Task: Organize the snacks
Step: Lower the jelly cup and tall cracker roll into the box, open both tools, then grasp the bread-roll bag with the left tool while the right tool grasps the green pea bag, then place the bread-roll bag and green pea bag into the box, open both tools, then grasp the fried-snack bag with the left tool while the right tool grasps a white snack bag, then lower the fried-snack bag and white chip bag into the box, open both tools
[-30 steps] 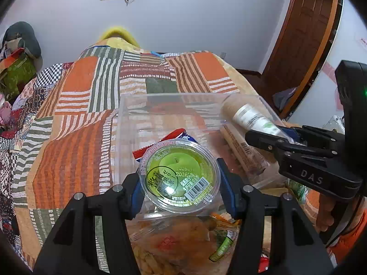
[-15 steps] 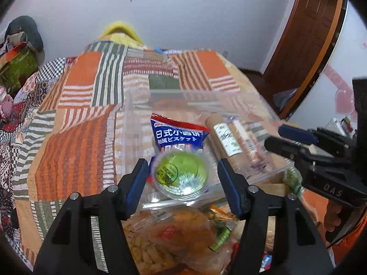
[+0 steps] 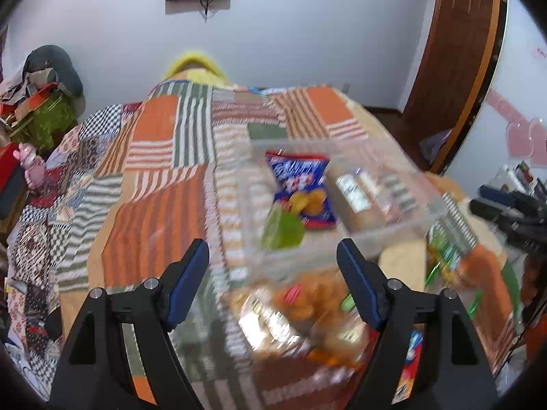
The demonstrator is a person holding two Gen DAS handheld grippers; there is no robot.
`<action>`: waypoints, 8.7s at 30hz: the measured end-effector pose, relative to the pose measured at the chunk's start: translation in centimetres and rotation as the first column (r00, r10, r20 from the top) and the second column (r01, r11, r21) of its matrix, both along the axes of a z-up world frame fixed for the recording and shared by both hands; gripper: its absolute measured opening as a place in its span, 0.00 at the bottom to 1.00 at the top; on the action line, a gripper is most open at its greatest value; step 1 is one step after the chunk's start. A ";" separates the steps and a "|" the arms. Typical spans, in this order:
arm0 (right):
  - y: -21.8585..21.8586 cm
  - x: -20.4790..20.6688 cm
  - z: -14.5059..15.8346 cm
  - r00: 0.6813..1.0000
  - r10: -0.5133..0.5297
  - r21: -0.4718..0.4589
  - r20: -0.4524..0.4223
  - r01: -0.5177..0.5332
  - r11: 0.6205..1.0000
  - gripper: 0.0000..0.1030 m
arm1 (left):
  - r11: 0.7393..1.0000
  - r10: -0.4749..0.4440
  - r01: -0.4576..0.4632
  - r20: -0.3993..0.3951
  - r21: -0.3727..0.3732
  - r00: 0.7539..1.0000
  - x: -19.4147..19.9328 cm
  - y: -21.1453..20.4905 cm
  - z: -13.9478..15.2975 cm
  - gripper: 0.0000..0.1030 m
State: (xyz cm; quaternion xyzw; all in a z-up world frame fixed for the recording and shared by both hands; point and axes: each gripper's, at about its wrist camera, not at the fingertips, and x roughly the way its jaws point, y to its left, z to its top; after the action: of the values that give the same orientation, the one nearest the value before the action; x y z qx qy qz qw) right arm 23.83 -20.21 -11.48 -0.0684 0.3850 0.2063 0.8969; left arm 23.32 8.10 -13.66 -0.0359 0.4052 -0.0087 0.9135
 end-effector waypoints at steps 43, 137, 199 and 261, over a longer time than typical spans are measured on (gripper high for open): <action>-2.6 2.0 -8.0 0.971 -0.058 0.024 -0.230 0.065 0.998 0.60 | 1.000 0.003 -0.002 -0.164 0.006 0.986 -1.8 0.7 -9.9 0.43; 1.4 0.9 0.2 1.000 0.009 0.050 -0.028 -0.008 0.999 0.62 | 0.999 -0.034 0.033 0.016 0.031 0.999 0.6 -2.2 0.4 0.80; -1.1 -1.0 -5.0 0.988 -0.005 0.057 -0.155 0.014 0.998 0.23 | 0.999 -0.029 0.030 -0.074 0.011 0.997 -2.1 -2.4 -6.7 0.52; 6.4 4.8 0.5 0.999 0.047 0.043 -0.018 -0.046 0.998 0.47 | 0.997 -0.067 0.069 0.079 -0.025 0.995 5.8 -5.3 0.6 0.67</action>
State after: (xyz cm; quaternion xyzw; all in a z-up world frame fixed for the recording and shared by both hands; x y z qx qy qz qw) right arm 28.68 -13.78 -10.94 -0.0561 0.3872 0.2361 0.8895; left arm 29.16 2.83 -13.02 -0.0344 0.3702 -0.0467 0.9271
